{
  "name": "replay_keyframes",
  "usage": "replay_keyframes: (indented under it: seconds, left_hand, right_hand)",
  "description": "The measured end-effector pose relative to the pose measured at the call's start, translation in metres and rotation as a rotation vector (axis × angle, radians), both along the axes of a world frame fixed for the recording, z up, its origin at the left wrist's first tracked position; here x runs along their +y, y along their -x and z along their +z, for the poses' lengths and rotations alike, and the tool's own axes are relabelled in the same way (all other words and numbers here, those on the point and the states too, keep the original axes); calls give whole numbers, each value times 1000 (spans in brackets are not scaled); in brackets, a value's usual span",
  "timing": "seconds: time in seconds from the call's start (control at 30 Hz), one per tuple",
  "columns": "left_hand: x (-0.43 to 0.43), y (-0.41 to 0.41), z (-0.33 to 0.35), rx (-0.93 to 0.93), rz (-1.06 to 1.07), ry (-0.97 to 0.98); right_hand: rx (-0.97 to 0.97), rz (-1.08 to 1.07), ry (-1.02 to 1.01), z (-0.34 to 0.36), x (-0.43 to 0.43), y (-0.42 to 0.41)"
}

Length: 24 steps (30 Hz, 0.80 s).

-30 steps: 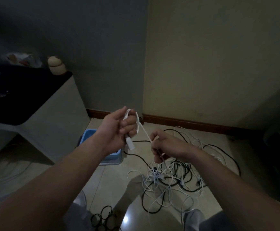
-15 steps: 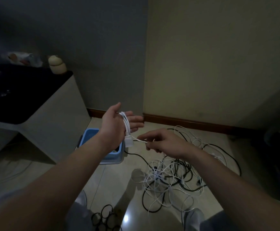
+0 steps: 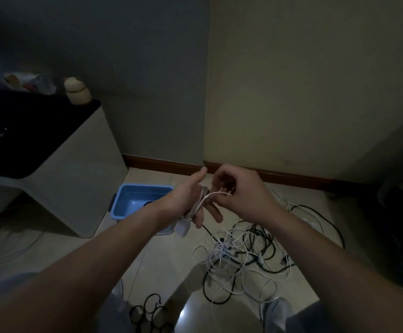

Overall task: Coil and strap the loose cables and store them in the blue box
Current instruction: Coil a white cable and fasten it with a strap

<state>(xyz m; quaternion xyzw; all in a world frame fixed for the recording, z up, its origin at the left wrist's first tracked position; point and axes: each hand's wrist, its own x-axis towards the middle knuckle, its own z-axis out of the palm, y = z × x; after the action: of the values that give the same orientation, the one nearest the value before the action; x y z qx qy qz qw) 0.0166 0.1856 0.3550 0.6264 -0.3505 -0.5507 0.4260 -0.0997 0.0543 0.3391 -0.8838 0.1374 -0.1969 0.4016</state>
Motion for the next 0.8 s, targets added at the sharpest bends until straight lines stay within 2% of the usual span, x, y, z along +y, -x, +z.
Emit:
replay_keyframes:
  seconds: [0.17,0.23,0.43,0.53,0.63,0.8]
  left_hand:
    - [0,2,-2,67,-12,-18]
    - [0,1,-2,157,47,44]
    - [-1,1,2,223,120,50]
    - [2,-2,5,370,112,90]
    - [3,-6,8,516,172,158]
    - [3,-9,6,640,323,255]
  right_hand:
    - [83,-176,295,2,-9,4]
    - [120,-223,318,2,-13,3]
    - [43,-45,-71,-6,-24,1]
    - [107,-36,-220,-8,-26,0]
    - [133,-26,-455,-9,-24,1]
    - [280,28,-575,-11,-15,0]
